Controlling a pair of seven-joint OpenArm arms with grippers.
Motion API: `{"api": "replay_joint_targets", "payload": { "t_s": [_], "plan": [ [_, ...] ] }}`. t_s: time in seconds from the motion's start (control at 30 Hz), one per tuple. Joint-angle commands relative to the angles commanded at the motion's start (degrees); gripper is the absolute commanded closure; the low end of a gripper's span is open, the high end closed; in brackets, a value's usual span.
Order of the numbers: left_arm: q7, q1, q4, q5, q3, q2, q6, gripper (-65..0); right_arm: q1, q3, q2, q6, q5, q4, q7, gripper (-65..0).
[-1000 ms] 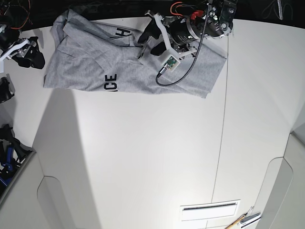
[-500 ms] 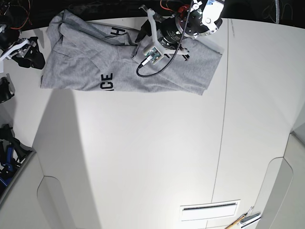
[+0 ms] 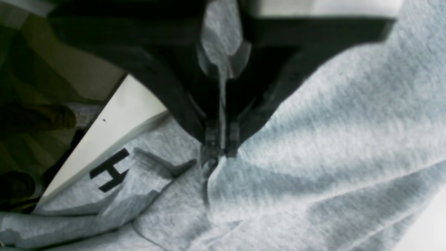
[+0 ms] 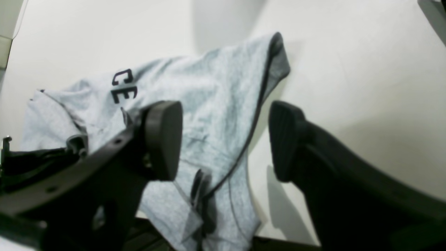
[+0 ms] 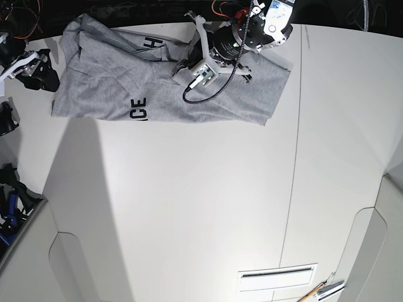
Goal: Fold the T-shirt properly
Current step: 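Lower the held end onto the shirt beside the collar and press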
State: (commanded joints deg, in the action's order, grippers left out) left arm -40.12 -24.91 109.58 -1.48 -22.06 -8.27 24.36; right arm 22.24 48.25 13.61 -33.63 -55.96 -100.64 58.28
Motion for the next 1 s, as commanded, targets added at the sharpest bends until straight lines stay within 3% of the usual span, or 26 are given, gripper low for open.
{"api": "replay_joint_targets", "payload": {
  "t_s": [0.2, 0.37, 0.6, 0.83, 0.9, 1.0],
  "plan": [
    [-0.42, 0.31, 9.40, 0.00, 0.00, -0.42, 0.04, 0.0, 0.00, 0.00, 0.00, 0.00, 0.00, 0.00, 0.02, -38.6],
    [-0.37, 2.75, 10.88, 0.02, 0.02, -0.46, 0.02, 0.0, 0.04, 0.00, 0.02, 0.00, 0.09, 0.00, 0.09, -38.6],
    [-0.37, 8.92, 10.84, 0.02, 0.35, -0.44, -4.50, 0.0, 0.04, 0.00, 0.02, -0.02, 0.66, 0.00, 0.50, -38.6],
    [-0.35, 12.52, 10.67, -0.13, 2.80, -0.31, -4.72, 0.0, 0.20, 0.00, 0.00, 0.00, 1.75, 0.00, 0.70, -38.6],
    [-1.62, 12.46, 10.67, -2.99, 3.43, -0.33, -4.28, 0.0, 0.17, 0.00, 0.04, 0.00, 1.77, 0.00, 0.68, -38.6],
    [-4.76, 11.28, 10.67, -10.67, 3.28, -0.31, 1.33, 0.0, 0.35, -0.04, 0.04, 0.02, 1.99, 0.00, 0.72, -38.6]
  ]
}}
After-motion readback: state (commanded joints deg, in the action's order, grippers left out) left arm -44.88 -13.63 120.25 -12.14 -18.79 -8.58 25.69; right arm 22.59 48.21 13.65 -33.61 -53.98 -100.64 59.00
